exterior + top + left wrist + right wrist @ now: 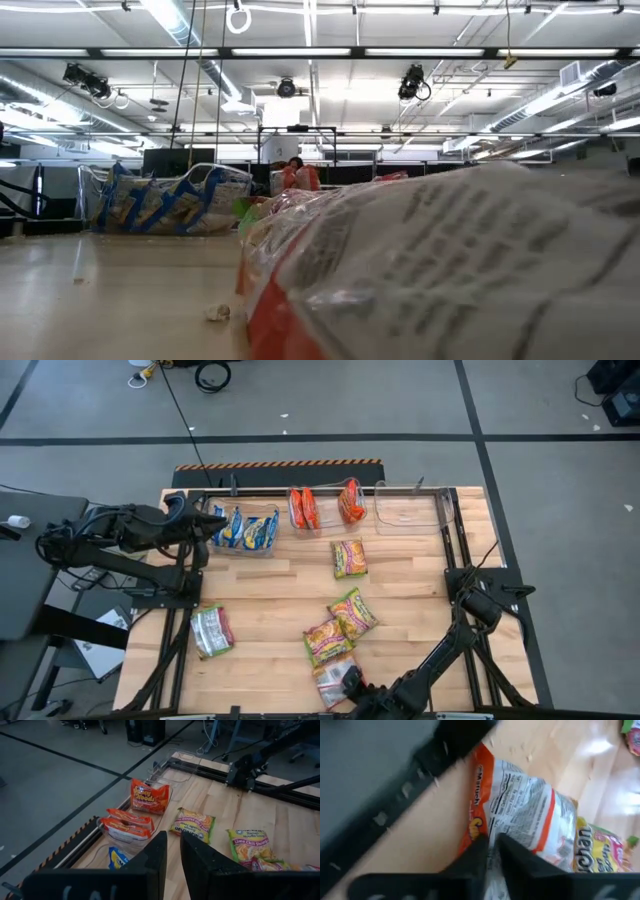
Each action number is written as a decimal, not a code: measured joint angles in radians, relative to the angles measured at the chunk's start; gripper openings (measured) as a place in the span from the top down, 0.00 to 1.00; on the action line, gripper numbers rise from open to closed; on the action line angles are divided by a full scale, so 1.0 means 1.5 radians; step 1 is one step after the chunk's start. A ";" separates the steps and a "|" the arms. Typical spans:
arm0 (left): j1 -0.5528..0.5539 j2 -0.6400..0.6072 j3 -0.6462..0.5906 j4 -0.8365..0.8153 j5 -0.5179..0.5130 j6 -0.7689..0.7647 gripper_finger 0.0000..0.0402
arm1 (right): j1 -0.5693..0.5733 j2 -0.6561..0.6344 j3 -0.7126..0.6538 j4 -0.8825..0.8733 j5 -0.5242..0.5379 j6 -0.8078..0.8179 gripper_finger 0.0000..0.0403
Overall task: Sort Maruchan noodles
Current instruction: Put the orange noodle pack into the middle transparent bin
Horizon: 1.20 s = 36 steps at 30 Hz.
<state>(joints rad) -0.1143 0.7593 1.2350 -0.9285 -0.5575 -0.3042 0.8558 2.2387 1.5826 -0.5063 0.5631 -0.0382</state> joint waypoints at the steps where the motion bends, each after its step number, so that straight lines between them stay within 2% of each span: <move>1: 0.000 0.000 0.000 -0.002 0.000 0.000 0.85 | -0.001 0.000 0.009 -0.001 -0.004 0.011 0.91; 3: 0.000 0.000 0.000 -0.005 0.000 0.000 0.85 | -0.006 0.000 0.034 -0.022 -0.009 0.039 0.97; 7: 0.000 0.000 0.000 -0.006 0.000 0.000 0.85 | -0.031 -0.027 0.087 -0.103 -0.023 0.141 0.98; 13: 0.000 0.000 0.000 -0.011 0.000 0.001 0.85 | -0.109 -0.139 0.110 -0.238 -0.029 0.357 0.99; 17: 0.000 0.000 0.000 -0.014 0.001 0.000 0.85 | -0.198 -0.225 0.109 -0.262 -0.053 0.460 0.99; 23: 0.000 0.005 0.000 -0.013 0.005 -0.038 0.85 | -0.389 -0.312 0.086 -0.262 -0.092 0.553 0.99; 27: 0.000 0.009 0.000 -0.013 0.025 -0.039 0.85 | -0.533 -0.340 0.082 -0.246 -0.082 0.565 0.99; 30: 0.000 0.013 0.000 -0.013 0.026 -0.038 0.85 | -0.632 -0.348 0.082 -0.187 -0.070 0.518 0.99; 36: -0.001 0.019 0.000 -0.013 0.026 -0.034 0.85 | -0.792 -0.306 0.082 -0.086 -0.149 0.439 0.99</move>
<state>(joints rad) -0.1154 0.7874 1.2350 -0.9478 -0.5193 -0.3557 -0.3315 1.7798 1.7050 -0.6355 0.3394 0.6205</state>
